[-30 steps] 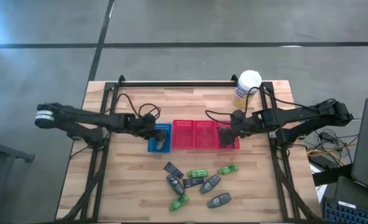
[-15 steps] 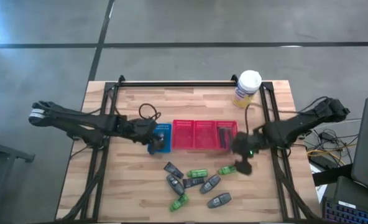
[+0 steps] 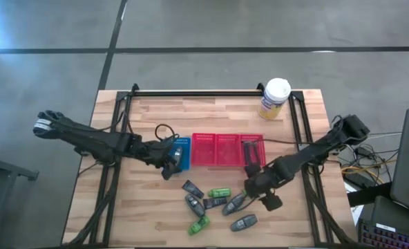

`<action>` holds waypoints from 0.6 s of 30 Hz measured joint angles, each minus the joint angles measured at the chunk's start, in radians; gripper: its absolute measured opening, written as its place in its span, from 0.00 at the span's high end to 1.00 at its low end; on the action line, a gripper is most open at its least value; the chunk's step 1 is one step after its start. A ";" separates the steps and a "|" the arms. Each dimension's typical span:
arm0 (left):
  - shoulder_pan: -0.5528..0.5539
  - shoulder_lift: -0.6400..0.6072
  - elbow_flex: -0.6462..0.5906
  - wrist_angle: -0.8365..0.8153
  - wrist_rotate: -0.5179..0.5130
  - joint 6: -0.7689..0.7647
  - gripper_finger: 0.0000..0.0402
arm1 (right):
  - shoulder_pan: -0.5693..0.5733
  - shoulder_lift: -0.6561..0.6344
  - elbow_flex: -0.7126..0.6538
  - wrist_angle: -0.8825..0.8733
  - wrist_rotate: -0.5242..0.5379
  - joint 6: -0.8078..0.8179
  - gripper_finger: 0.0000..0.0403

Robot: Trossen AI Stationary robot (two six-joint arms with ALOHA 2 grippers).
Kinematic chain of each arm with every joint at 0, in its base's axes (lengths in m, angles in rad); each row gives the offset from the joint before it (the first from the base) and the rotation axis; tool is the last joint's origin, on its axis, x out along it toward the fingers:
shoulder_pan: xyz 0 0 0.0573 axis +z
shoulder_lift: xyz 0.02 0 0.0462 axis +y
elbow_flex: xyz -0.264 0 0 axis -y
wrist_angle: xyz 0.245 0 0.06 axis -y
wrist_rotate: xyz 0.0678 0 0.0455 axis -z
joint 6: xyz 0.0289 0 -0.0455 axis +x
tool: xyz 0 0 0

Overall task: Pick & Place Travel size toiletries
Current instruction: Put the gray deodorant into the blue bin

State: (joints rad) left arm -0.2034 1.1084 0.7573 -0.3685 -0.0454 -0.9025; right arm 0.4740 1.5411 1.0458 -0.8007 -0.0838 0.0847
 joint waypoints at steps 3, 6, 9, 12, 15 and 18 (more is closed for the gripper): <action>-0.026 0.000 -0.011 -0.002 0.002 -0.030 0.30 | 0.005 0.068 0.044 0.004 -0.002 -0.053 0.21; -0.054 0.000 -0.017 0.002 0.001 -0.044 0.30 | 0.006 0.130 0.075 0.003 -0.002 -0.091 0.20; -0.079 0.000 -0.028 0.000 -0.002 -0.068 0.30 | 0.006 0.161 0.083 0.018 -0.002 -0.113 0.19; -0.097 0.000 -0.030 0.002 -0.010 -0.084 0.30 | 0.006 0.170 0.082 0.078 -0.003 -0.129 0.18; -0.113 0.000 -0.031 0.003 -0.027 -0.104 0.30 | 0.006 0.172 0.074 0.148 -0.004 -0.158 0.20; -0.127 0.000 -0.031 0.014 -0.033 -0.104 0.30 | 0.006 0.178 0.060 0.239 -0.005 -0.167 0.22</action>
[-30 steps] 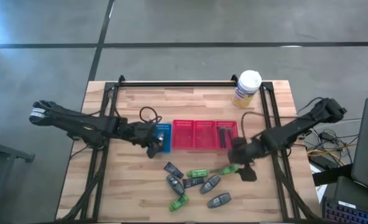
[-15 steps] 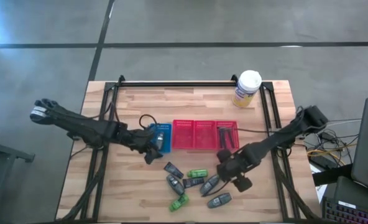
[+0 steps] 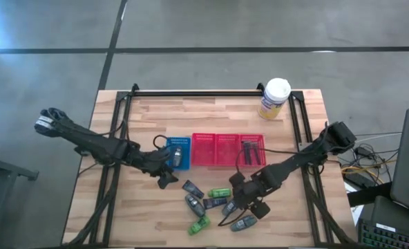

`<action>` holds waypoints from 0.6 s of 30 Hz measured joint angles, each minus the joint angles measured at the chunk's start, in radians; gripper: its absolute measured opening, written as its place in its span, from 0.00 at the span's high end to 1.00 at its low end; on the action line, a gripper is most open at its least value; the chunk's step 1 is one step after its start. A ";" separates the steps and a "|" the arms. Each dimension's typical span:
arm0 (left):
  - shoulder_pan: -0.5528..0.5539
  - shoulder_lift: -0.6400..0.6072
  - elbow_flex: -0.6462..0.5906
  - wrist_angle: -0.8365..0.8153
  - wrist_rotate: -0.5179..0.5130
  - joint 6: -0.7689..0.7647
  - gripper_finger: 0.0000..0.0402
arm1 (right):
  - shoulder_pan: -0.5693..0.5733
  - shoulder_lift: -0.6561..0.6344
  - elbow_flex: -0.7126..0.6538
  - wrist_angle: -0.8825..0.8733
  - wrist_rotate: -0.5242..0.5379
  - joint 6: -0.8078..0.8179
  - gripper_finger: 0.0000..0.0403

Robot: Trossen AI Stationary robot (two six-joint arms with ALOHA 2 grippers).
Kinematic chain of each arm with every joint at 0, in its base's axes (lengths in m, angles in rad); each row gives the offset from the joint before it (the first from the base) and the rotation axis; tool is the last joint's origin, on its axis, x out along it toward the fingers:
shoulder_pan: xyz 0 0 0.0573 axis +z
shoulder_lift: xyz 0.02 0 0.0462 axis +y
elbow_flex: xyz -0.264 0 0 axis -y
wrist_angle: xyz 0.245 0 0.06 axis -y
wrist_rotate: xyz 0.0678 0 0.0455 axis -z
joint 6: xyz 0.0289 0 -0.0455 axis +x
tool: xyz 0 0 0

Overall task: Pick & Place Travel size toiletries
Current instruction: Put the gray deodorant into the blue bin

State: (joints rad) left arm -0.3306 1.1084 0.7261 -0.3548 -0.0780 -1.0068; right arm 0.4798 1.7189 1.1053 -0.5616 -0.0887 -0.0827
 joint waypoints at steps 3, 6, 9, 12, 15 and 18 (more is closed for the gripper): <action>-0.013 0.000 0.000 0.003 0.000 0.003 0.30 | 0.000 0.000 -0.025 0.033 0.000 0.009 0.24; -0.021 0.000 -0.001 0.004 -0.003 0.014 0.30 | 0.000 0.000 -0.044 0.043 0.001 0.026 0.25; -0.021 0.000 -0.002 0.004 -0.011 0.023 0.30 | 0.000 0.001 -0.068 0.072 0.001 0.024 0.24; -0.021 0.000 -0.003 0.003 -0.015 0.037 0.30 | 0.000 0.014 -0.092 0.143 0.013 0.029 0.22; -0.021 0.000 -0.005 0.005 -0.021 0.041 0.30 | -0.005 0.036 -0.094 0.175 0.013 0.054 0.20; -0.021 0.000 -0.010 0.004 -0.026 0.040 0.30 | -0.005 0.073 -0.094 0.162 0.010 0.056 0.18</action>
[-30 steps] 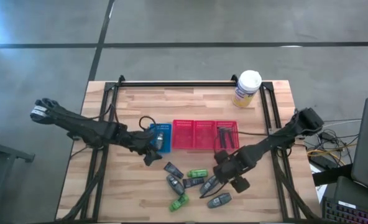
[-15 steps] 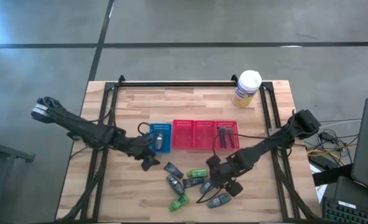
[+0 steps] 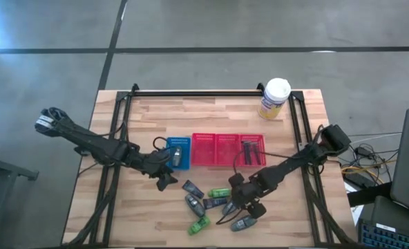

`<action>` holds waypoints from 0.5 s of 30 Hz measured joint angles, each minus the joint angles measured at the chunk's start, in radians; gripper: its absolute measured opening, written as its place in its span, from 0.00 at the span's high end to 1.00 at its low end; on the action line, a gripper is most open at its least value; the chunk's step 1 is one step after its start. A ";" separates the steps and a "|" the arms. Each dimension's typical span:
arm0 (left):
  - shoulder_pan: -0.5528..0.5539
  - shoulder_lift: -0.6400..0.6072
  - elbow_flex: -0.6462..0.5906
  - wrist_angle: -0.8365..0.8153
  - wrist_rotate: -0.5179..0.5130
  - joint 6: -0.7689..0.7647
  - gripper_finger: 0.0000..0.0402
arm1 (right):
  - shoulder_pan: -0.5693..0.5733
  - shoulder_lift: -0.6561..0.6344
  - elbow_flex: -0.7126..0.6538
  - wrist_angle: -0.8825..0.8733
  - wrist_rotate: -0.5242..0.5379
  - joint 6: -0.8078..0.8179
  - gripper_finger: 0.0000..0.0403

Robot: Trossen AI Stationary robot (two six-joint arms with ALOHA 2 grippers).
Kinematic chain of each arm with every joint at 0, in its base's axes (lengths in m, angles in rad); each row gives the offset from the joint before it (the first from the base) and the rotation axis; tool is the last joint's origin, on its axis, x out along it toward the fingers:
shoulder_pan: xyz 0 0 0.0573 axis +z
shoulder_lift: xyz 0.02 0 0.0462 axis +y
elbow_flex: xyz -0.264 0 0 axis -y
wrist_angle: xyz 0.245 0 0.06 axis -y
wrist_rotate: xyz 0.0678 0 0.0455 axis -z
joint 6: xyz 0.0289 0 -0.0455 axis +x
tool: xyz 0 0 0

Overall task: Pick & Place Travel size toiletries
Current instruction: Put the gray deodorant into the blue bin

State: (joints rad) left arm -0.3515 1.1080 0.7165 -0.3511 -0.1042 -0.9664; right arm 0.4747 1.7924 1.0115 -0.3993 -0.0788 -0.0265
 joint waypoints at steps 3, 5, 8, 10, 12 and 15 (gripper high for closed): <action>0.000 0.000 -0.001 0.000 -0.003 -0.001 0.30 | 0.000 0.025 0.007 -0.021 0.000 0.028 0.20; 0.000 0.000 -0.001 -0.001 -0.008 -0.001 0.30 | -0.002 0.026 0.011 -0.032 -0.001 0.052 0.23; 0.000 0.000 -0.001 -0.001 -0.015 -0.004 0.30 | -0.005 0.022 0.012 -0.036 0.002 0.071 0.30; 0.000 0.000 -0.001 0.000 -0.023 -0.005 0.30 | -0.007 0.016 0.018 -0.040 0.001 0.069 0.36; 0.000 0.000 -0.001 0.000 -0.026 -0.005 0.30 | -0.008 0.015 0.032 -0.033 0.001 0.046 0.42; 0.000 0.000 -0.001 0.000 -0.027 -0.010 0.30 | -0.008 0.015 0.036 -0.024 0.001 0.010 0.47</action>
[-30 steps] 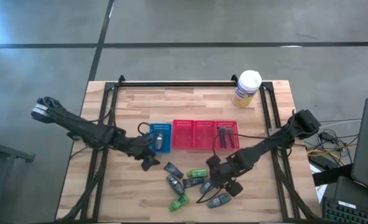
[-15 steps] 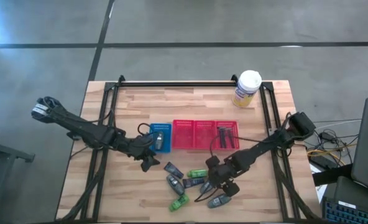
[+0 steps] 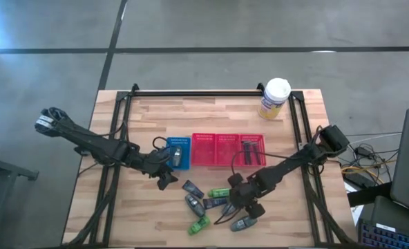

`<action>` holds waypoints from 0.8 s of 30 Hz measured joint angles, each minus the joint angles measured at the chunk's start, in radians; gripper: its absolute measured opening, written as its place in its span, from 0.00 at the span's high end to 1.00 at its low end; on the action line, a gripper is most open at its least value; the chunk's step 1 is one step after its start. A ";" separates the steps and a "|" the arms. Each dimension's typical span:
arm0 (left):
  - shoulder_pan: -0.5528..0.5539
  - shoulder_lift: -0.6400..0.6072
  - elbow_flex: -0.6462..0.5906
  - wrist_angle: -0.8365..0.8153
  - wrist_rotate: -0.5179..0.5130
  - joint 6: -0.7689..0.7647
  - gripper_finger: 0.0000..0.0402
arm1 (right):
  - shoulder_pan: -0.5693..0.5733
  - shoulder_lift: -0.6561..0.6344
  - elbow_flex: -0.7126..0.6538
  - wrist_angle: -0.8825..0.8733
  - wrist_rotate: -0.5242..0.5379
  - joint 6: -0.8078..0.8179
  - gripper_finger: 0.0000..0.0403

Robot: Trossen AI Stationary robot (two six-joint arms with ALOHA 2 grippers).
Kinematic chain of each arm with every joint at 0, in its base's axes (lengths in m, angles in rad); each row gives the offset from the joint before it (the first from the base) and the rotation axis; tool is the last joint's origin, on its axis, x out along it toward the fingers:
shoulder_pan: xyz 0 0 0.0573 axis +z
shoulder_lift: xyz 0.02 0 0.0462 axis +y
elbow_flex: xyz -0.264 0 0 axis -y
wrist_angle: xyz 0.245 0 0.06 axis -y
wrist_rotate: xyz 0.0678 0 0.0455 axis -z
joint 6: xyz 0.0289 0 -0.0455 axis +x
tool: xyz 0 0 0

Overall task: Pick & Place Travel size toiletries
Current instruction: Put the gray deodorant into the blue bin

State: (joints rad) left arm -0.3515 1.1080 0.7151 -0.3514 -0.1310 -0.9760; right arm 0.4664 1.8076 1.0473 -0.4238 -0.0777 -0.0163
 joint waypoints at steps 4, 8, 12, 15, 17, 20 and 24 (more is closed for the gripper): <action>0.000 0.000 0.000 0.000 0.000 -0.014 0.30 | 0.000 0.002 0.002 0.018 0.000 -0.064 0.45; 0.000 0.000 0.000 0.000 0.000 -0.021 0.30 | 0.001 0.002 -0.001 0.021 0.000 -0.094 0.35; 0.000 0.000 0.000 0.000 0.000 -0.022 0.30 | 0.001 0.002 -0.003 0.024 0.000 -0.100 0.25; 0.000 0.000 0.000 0.000 0.000 -0.022 0.30 | 0.001 0.007 -0.006 0.044 -0.006 -0.100 0.20; 0.000 0.000 0.000 0.000 -0.001 -0.022 0.30 | 0.001 0.008 -0.008 0.053 -0.017 -0.100 0.19; 0.000 0.000 0.000 0.000 -0.001 -0.023 0.30 | 0.002 0.007 -0.008 0.076 -0.026 -0.100 0.20; 0.000 0.000 0.000 0.000 -0.001 -0.023 0.30 | 0.002 0.007 -0.013 0.072 -0.027 -0.097 0.28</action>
State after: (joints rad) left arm -0.3515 1.1080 0.7151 -0.3518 -0.1322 -0.9993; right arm 0.4683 1.8149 1.0343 -0.3516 -0.1051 -0.1135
